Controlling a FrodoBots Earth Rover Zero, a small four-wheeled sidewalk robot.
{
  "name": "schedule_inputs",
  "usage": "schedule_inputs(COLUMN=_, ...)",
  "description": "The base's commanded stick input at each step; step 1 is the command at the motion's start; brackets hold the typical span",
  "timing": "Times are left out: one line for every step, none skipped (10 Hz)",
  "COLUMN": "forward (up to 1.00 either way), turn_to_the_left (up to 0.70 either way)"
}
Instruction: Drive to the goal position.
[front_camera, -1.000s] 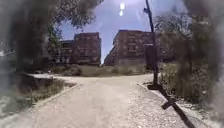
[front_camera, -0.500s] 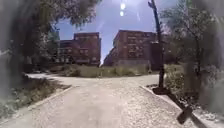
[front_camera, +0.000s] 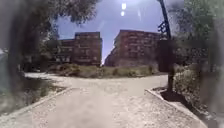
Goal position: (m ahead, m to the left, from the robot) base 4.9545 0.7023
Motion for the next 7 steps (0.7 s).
schedule_inputs(forward=0.85, turn_to_the_left=0.0)
schedule_inputs(forward=0.85, turn_to_the_left=0.0)
schedule_inputs(forward=0.85, turn_to_the_left=0.0)
schedule_inputs(forward=0.85, turn_to_the_left=0.0)
schedule_inputs(forward=0.85, turn_to_the_left=0.0)
schedule_inputs(forward=0.85, turn_to_the_left=0.0)
schedule_inputs(forward=0.85, turn_to_the_left=0.0)
